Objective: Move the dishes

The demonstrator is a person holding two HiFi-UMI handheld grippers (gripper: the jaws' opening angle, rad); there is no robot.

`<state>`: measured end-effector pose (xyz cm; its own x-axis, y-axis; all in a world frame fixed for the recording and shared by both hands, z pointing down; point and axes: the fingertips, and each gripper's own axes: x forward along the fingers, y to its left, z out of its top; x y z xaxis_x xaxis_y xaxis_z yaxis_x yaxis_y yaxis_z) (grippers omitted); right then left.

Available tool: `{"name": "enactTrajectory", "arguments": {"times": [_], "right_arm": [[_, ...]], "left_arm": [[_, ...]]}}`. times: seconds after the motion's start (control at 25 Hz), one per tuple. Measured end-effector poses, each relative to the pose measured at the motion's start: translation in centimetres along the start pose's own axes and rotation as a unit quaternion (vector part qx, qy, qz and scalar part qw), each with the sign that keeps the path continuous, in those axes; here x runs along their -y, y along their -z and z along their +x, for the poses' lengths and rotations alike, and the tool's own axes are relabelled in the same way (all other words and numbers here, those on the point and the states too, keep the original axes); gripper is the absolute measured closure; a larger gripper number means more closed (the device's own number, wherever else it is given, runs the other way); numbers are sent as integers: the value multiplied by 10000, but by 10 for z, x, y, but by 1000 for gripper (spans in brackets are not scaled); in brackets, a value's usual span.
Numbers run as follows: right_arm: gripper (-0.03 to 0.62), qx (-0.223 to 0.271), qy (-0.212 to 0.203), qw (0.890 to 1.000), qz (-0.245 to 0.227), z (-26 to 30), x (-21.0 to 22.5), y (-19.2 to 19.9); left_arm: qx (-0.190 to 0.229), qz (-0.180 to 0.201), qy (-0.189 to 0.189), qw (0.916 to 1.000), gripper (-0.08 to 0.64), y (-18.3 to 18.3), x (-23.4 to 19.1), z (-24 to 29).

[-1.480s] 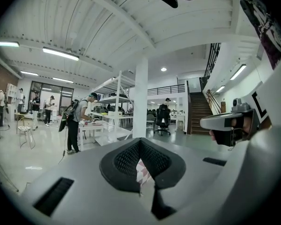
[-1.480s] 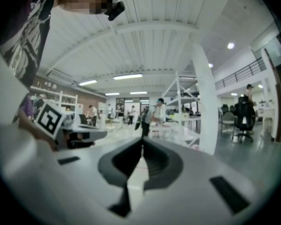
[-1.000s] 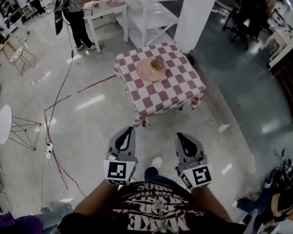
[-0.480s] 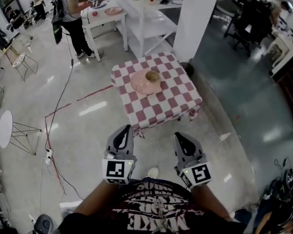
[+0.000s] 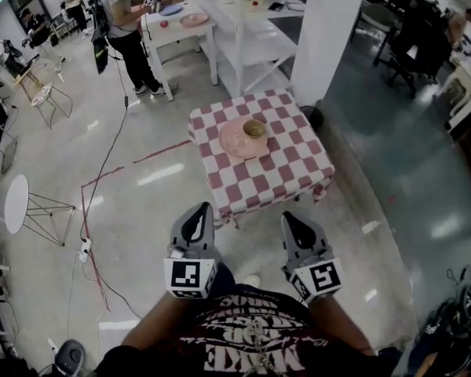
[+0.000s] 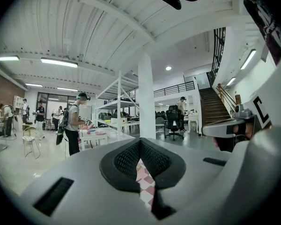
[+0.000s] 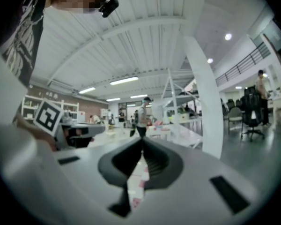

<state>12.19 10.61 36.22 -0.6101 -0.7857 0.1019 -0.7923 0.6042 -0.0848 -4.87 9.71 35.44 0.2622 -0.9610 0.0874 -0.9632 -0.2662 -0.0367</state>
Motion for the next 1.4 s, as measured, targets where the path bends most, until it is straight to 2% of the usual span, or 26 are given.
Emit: {"name": "enactTrajectory", "arguments": {"times": [0.2, 0.48, 0.68, 1.0, 1.4], "right_arm": [[557, -27, -62, 10000, 57, 23, 0, 2], [555, -134, 67, 9998, 107, 79, 17, -1], [555, -196, 226, 9995, 75, 124, 26, -9], [555, -194, 531, 9984, 15, 186, 34, -21], [551, -329, 909, 9952, -122, 229, 32, -19]], "left_arm": [[-76, -75, -88, 9999, 535, 5, -25, 17], [-106, -133, 213, 9996, 535, 5, -50, 79], [-181, -214, 456, 9986, 535, 6, -77, 125], [-75, -207, 698, 9973, 535, -4, -125, 181], [-120, -569, 916, 9941, 535, 14, -174, 222]]}}
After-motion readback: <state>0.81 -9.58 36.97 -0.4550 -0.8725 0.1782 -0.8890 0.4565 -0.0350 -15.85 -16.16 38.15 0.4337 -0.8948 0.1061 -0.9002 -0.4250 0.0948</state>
